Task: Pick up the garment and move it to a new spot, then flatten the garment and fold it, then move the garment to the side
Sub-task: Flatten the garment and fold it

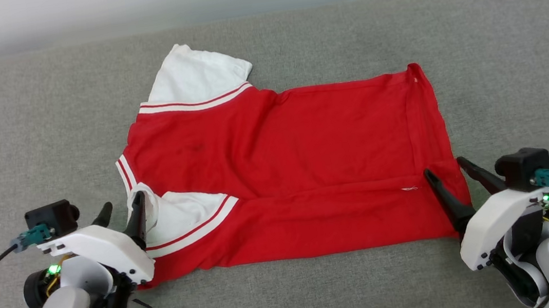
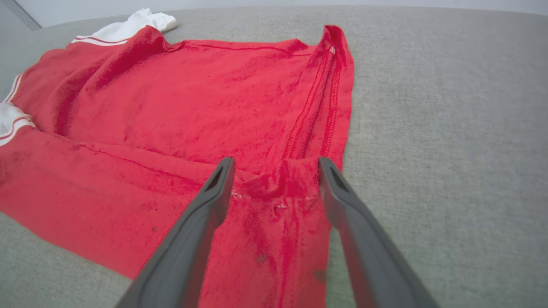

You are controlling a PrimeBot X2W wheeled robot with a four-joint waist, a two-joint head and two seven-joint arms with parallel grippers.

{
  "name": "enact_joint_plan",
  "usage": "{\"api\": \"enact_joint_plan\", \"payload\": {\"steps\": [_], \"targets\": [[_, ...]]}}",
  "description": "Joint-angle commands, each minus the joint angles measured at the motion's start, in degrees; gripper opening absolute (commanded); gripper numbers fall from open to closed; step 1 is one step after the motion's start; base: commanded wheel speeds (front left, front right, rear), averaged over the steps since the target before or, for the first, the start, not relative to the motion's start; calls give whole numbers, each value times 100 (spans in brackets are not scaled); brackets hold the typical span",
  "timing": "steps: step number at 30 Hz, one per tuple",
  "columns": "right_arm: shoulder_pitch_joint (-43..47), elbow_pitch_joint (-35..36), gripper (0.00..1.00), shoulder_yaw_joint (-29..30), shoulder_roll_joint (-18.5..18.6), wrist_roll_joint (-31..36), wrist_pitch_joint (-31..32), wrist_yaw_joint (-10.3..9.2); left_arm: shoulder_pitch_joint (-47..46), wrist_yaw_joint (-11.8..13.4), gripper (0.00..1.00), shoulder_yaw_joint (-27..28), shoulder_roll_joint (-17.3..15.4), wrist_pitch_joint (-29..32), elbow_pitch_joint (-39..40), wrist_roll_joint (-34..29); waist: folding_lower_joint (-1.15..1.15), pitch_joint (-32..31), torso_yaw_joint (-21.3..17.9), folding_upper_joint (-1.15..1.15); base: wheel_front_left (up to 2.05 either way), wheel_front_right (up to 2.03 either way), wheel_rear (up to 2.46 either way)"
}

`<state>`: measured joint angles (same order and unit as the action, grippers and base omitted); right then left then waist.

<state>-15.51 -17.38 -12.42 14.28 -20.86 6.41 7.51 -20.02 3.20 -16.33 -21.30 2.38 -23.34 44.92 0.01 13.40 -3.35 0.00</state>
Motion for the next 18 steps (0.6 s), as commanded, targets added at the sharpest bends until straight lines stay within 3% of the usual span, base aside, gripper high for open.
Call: {"api": "enact_joint_plan", "payload": {"steps": [1,2,6,12,18], "targets": [[108,100,100,9,0,-3,-143,-4,91,33,100,34,-89,38,85,2,-1,-113,-28,0,0,0,0],[219,383,100,113,-37,72,-463,-4,142,80,100,63,-291,214,348,-3,-1,-241,-60,0,0,0,0],[423,821,100,363,-158,167,-731,-4,242,188,100,61,-645,686,985,10,-1,-367,-94,0,0,0,0],[719,1488,100,633,-359,348,-661,-4,482,255,100,17,-1295,1743,1924,158,-1,-448,-171,0,0,0,0],[988,2271,100,843,-622,502,-587,-4,1017,573,100,51,-1914,3060,2834,598,-1,-364,-315,0,0,0,0]]}}
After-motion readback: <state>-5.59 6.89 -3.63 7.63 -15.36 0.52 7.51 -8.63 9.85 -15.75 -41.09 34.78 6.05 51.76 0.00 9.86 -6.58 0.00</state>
